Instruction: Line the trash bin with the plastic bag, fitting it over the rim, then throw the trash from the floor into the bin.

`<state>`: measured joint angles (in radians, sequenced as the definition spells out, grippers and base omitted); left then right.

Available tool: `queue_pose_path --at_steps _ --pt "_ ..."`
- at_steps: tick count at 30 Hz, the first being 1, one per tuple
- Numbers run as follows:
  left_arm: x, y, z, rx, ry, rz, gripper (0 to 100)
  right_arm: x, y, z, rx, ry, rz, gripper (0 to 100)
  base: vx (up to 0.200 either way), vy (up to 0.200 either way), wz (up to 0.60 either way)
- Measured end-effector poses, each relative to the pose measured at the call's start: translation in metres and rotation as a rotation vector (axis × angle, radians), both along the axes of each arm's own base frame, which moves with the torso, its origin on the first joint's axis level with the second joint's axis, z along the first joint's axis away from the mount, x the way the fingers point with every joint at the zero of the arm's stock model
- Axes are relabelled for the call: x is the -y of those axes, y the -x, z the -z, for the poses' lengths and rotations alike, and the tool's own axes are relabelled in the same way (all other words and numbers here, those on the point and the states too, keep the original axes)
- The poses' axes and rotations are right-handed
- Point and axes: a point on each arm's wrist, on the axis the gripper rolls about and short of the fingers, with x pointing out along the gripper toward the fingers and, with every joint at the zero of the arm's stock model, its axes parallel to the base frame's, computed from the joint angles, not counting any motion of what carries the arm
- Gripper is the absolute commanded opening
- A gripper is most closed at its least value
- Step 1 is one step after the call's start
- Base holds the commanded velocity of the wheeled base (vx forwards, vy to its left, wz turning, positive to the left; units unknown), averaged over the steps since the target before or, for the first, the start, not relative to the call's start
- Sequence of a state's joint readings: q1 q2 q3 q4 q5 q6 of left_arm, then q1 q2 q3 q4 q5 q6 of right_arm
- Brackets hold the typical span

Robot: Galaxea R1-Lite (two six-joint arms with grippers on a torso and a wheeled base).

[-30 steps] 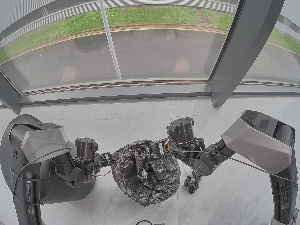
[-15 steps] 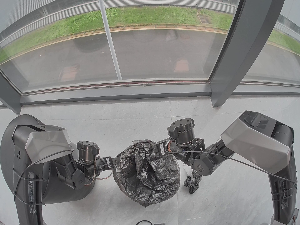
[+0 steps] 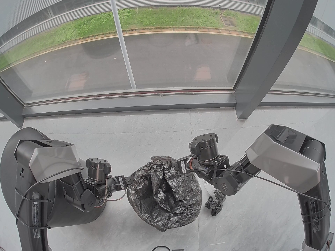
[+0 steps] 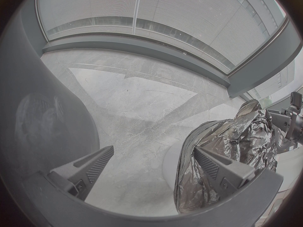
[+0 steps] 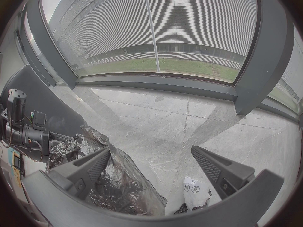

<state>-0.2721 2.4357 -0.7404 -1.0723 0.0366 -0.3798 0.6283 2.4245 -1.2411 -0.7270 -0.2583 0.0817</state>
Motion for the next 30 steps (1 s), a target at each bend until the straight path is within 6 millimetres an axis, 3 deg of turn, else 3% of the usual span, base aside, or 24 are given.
queue_pose_path --at_steps 20,30 --pt "0.002 0.0 -0.002 0.006 0.002 0.004 100 0.01 -0.011 0.011 -0.012 0.011 0.032 100 0.0 0.0 0.0" --pt "0.001 0.004 -0.009 0.013 0.008 0.001 100 0.02 -0.006 -0.014 0.005 -0.005 0.038 100 0.0 0.0 0.0"
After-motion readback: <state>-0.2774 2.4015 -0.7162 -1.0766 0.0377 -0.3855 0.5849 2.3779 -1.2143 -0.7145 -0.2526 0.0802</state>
